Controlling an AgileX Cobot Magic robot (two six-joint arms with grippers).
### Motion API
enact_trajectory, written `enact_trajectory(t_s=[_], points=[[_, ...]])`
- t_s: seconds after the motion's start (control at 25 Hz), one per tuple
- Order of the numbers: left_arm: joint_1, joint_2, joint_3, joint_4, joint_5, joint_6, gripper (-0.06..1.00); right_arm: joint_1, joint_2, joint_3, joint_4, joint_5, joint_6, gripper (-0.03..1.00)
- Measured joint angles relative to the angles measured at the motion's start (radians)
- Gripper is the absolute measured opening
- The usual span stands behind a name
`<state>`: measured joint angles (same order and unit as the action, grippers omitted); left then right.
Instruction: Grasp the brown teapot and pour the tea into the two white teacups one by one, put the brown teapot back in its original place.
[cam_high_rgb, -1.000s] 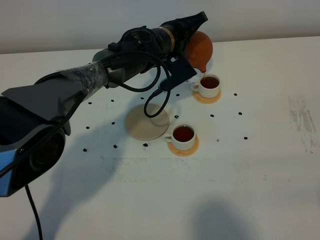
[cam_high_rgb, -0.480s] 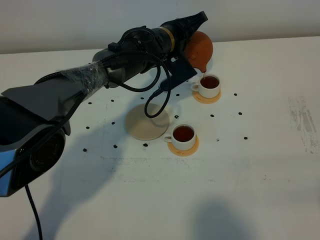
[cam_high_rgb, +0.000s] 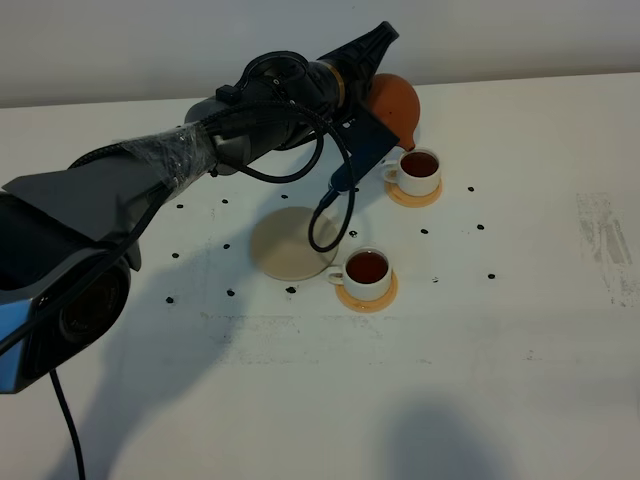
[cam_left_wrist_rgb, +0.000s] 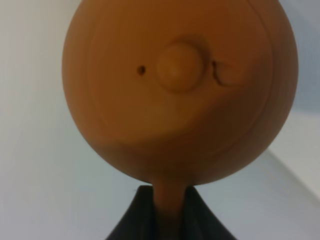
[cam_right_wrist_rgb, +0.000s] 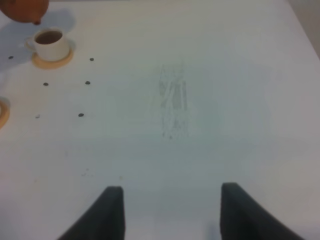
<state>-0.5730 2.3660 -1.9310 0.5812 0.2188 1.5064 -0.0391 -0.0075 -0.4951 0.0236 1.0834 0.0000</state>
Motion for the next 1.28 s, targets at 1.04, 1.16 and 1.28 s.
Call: enact_trajectory(t_s=[1.04, 1.16, 1.28], points=[[0.086, -0.083, -0.025, -0.311, 0.305, -1.113, 0.1, 0.0, 0.0, 0.0, 0.001, 0.0, 0.0, 0.45], [0.086, -0.083, -0.069, -0.33, 0.36, -1.16, 0.1, 0.0, 0.0, 0.0, 0.001, 0.0, 0.0, 0.45], [0.086, -0.083, -0.107, -0.351, 0.412, -1.189, 0.1, 0.0, 0.0, 0.0, 0.001, 0.0, 0.0, 0.45]])
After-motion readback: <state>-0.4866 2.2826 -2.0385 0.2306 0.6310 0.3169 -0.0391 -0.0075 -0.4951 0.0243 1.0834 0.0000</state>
